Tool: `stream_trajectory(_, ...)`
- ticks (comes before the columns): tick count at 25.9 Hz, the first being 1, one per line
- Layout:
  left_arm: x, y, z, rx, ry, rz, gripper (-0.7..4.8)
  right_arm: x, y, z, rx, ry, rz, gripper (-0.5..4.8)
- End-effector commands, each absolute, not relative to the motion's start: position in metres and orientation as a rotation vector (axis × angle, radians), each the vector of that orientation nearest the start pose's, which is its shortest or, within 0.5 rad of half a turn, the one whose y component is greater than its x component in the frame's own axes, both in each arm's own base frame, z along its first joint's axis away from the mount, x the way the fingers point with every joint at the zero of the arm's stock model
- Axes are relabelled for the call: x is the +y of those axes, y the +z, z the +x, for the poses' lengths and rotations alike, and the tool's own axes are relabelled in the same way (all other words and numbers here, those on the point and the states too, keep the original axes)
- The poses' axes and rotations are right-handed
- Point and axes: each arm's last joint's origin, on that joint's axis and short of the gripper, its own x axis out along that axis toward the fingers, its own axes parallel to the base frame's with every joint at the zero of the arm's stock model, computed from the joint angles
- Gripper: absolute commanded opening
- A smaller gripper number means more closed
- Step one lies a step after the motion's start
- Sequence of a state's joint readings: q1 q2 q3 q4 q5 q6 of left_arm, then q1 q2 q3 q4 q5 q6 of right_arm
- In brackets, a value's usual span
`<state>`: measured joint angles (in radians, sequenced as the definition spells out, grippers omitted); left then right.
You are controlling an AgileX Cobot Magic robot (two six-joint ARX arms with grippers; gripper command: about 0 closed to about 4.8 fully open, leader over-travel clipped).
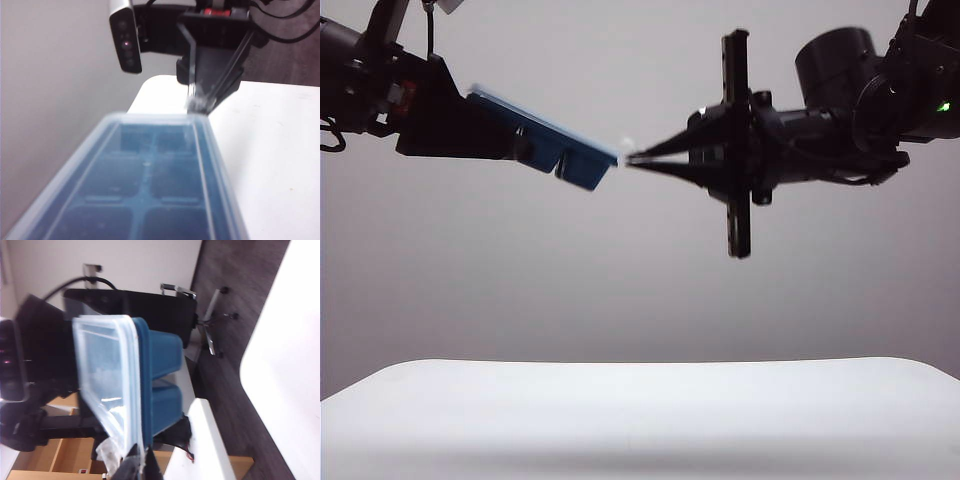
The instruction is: Pick up the ice cube tray, remove its lid, and then place both the tray and the lid back on the table.
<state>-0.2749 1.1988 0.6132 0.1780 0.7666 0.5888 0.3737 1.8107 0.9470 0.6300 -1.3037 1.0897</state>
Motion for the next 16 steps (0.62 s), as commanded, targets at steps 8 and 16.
stream_trajectory(8, -0.086, 0.226, 0.226, 0.141, -1.144, 0.401, 2.67, 0.164, 0.226, 0.333, 1.030, 1.474, 0.882, -0.09)
stream_trajectory(16, -0.083, 0.220, 0.226, 0.237, -1.036, 0.438, 2.67, 0.106, 0.228, 0.356, 0.892, 1.367, 0.901, -0.09)
